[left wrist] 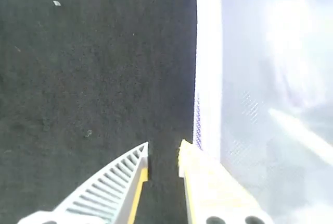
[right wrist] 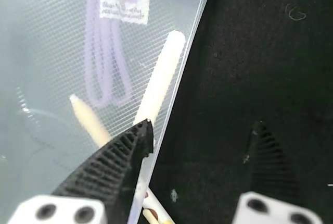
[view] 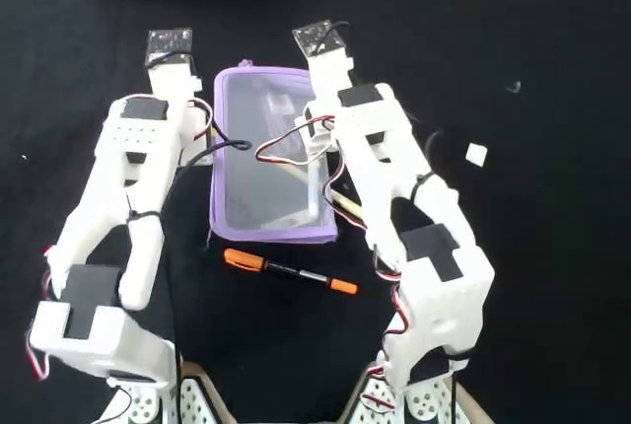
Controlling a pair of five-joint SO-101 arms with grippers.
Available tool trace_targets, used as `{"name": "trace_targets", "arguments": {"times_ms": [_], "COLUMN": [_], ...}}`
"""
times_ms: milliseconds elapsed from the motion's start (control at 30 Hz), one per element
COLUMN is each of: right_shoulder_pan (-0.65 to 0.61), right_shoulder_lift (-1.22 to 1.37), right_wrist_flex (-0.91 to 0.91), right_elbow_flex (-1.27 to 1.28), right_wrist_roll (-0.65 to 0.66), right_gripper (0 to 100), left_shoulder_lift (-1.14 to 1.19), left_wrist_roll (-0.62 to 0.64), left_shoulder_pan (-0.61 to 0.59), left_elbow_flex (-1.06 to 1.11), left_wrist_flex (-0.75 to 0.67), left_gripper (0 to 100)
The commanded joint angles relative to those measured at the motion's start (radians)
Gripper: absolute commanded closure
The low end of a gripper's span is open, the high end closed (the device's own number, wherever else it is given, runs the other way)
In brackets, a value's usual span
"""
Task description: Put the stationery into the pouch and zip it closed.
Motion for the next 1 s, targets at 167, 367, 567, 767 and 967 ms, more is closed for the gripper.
{"name": "trace_targets", "arguments": {"times_ms": [167,367,567,767,967], "right_shoulder_pan": [0.002,0.003,0.005,0.005,0.006], "right_shoulder_lift": [-0.001,0.001,0.005,0.005,0.002], "right_wrist_flex": [-0.012,-0.012,-0.012,-0.012,-0.018], "right_elbow_flex": [0.015,0.015,0.015,0.015,0.03], "right_wrist_roll": [0.008,0.009,0.009,0.009,0.009], "right_gripper": [69.8,69.8,69.8,69.8,69.8], "left_shoulder_lift": [-0.012,-0.02,-0.011,-0.008,0.1], "left_wrist_roll": [-0.107,0.101,0.364,0.364,0.365], "left_shoulder_pan": [-0.045,-0.048,-0.042,-0.042,-0.007], "left_elbow_flex": [-0.065,-0.027,-0.008,0.008,0.077], "left_wrist_flex": [-0.11,-0.239,-0.305,-0.385,-0.6], "left_gripper": [88,88,88,88,88]}}
